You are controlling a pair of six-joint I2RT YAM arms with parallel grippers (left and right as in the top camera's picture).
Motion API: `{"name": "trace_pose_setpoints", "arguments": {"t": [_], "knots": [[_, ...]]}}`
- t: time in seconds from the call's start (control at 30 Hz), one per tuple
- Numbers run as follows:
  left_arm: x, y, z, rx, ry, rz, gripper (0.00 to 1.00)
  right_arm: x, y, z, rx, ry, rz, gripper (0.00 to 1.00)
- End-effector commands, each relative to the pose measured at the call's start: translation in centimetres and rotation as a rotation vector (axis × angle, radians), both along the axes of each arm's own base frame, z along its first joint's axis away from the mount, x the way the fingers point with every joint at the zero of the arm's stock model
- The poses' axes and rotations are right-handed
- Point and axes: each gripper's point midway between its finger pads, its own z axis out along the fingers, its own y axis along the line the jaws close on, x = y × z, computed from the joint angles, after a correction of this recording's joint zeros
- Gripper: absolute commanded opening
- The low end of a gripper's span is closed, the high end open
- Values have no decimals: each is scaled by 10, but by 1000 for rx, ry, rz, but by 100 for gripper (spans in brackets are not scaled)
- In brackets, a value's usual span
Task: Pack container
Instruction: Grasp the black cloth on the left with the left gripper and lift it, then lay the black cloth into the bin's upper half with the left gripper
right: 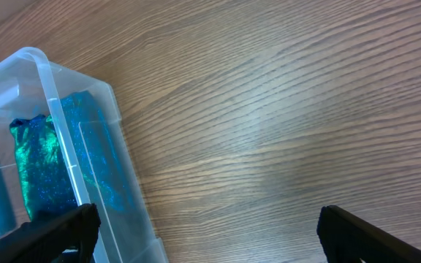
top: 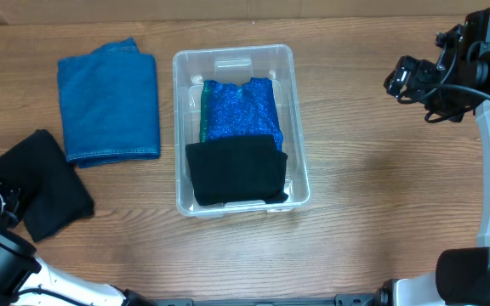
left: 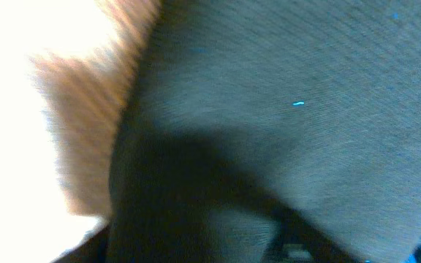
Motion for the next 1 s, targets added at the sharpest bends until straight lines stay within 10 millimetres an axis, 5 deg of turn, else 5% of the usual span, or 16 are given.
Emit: {"name": "trace_pose_setpoints", "arguments": {"t": [0.0,0.13,0.23,0.3,0.43,0.53,0.6,0.77,0.87,0.97], "knots": [[15,-31,-3,-143,-82,-45,4,1,2,3,2,-13,12,100],[32,-44,48,-158,-202,-44,4,1,2,3,3,-12,11,100],[45,-61,125,-61,-322,-55,4,0,2,3,3,-9,11,100],[54,-93,194,19,-468,-120,4,0,2,3,3,-9,11,100],[59,-180,294,169,-697,-304,4,0,2,3,3,-9,11,100],[64,-252,335,242,-804,-433,4,0,2,3,3,-9,11,100],[73,-296,344,297,-833,-508,4,0,2,3,3,-9,11,100],[108,-388,324,356,-826,-622,4,0,2,3,4,-8,11,100],[145,-465,277,272,-808,-722,4,-1,2,2,4,-5,11,100],[168,-488,235,157,-720,-626,4,-1,2,2,4,-5,11,100]]}}
